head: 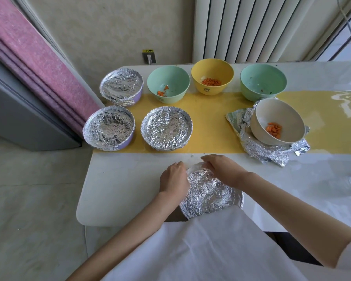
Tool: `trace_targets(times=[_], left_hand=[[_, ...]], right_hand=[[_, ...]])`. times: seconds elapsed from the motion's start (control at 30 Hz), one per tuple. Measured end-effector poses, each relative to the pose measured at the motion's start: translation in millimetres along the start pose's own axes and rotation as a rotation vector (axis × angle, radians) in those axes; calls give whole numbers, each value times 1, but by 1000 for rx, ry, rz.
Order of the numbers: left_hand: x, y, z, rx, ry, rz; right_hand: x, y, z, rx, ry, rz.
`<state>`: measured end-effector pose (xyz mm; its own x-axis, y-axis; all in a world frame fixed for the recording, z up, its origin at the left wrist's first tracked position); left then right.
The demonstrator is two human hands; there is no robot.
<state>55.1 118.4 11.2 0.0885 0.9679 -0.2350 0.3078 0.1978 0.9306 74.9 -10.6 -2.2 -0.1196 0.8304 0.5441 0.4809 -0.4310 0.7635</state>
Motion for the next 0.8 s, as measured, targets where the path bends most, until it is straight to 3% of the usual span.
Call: trace_targets(times=[0.1,0.3,0.47,0.67,0.8], left_hand=[[-1,-3,-2,5,-12,-73],[-13,-6,5,15,-58,-278],[-17,0,2,-66,-72,-279],[-24,5,-6,-152,-128,-212],[-27,8,-8,-182,-154,-200]], right_hand=[[-8,7,-7,-49,-40,67],[-11,8,-10,7,-53,74],[-4,10,-4,106,-49,-17],[0,9,-7,25,1,0],[-3,9,-7,82,-7,-9]])
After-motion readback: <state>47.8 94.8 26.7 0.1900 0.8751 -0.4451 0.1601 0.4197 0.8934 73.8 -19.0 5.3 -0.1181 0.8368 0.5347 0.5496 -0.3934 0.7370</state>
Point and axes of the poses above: each hand's wrist, its own z-axis towards the middle knuckle, its own y-axis out of the back of the hand, x = y × z, the point moved 8 cm from there along z, towards the middle knuckle, and after that the axes turned 7 degrees about z, right-handed, at the moved point
